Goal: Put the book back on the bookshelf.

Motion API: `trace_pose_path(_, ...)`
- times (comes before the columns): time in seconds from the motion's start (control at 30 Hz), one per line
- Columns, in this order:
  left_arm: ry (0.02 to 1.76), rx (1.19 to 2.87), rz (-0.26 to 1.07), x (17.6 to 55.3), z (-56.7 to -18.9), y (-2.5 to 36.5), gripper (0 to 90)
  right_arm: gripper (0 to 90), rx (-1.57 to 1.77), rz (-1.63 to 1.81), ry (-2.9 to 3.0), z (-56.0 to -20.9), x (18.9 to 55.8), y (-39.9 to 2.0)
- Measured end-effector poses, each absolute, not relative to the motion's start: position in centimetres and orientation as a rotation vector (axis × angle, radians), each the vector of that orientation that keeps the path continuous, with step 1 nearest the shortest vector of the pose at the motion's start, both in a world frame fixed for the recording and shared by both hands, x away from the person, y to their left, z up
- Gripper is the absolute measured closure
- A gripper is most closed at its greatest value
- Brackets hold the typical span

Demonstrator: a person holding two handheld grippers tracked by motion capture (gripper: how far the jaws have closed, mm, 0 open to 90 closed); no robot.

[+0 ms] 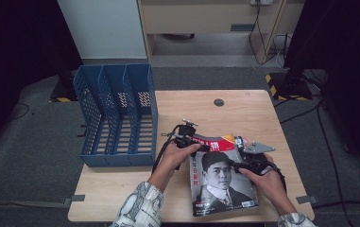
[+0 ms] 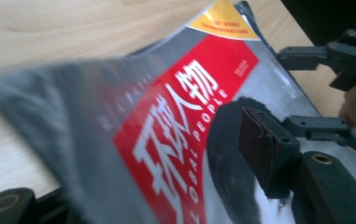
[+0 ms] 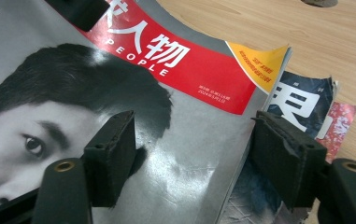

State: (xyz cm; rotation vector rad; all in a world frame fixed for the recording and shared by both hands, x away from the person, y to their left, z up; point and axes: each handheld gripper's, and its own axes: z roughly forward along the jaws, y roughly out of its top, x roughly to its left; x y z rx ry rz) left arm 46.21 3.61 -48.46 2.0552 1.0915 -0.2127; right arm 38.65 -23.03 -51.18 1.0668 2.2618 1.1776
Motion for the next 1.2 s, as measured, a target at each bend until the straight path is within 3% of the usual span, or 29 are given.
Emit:
trace_pose_path(0.3, 1.119, 2.055, -0.17, 46.2, -48.6, 3.3, 59.8, 32.6, 1.05, 1.168, 2.258, -51.2, 38.5, -22.9)
trace_pose_path(0.5, 1.152, 1.968, -0.2, 46.0, -48.5, 4.0, 78.1, 33.9, 1.045, 1.166, 2.259, -51.1, 38.5, -23.0)
trace_pose_path(0.77, 1.08, 1.963, -0.159, 45.1, -46.8, 4.3, 81.4, 35.5, 1.051, 1.265, 2.239, -50.2, 38.1, -23.5)
trace_pose_path(1.2, 1.019, 1.926, -0.083, 44.7, -45.3, 4.5, 83.1, 48.5, 1.062, 1.227, 2.227, -50.4, 38.0, -24.0)
